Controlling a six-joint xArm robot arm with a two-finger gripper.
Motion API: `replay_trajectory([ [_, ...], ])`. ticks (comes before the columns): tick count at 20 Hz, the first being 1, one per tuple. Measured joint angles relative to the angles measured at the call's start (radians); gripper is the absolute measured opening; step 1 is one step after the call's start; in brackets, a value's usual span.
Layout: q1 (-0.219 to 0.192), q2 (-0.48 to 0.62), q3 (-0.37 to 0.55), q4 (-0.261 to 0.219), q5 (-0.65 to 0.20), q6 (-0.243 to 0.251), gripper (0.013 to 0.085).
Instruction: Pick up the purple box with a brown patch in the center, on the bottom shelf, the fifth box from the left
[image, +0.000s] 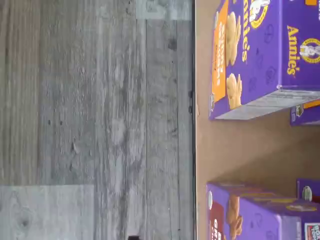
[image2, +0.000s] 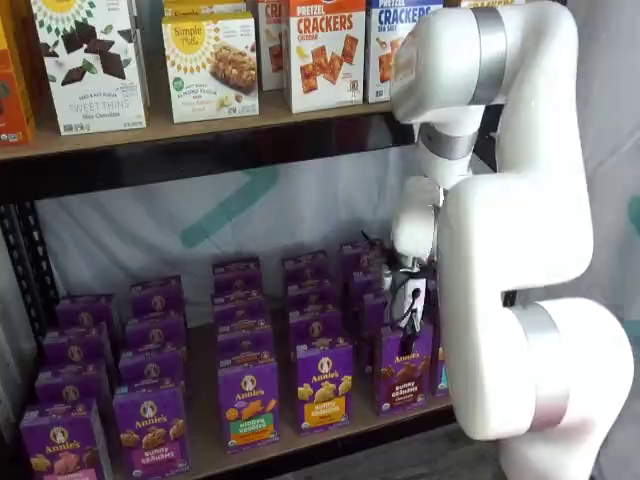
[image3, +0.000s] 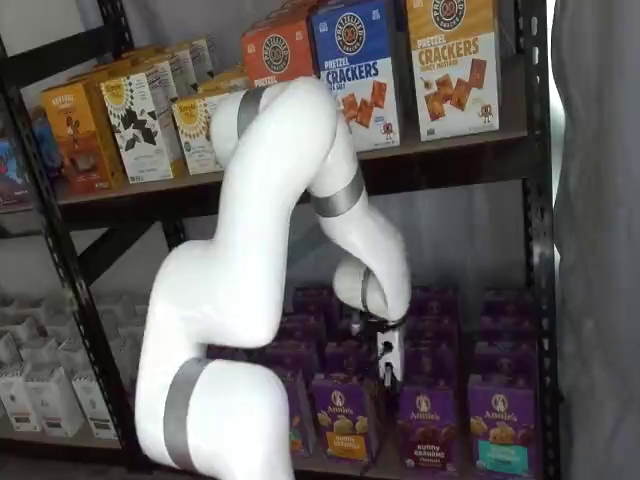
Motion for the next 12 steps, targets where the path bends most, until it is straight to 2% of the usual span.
replay_trajectory([
  [3,-0.008,0.002,-0.027,0.060,0.071,-0.058,0.0850],
  [12,-0.014,0.020,-0.055,0.124,0.078,-0.121,0.0850],
])
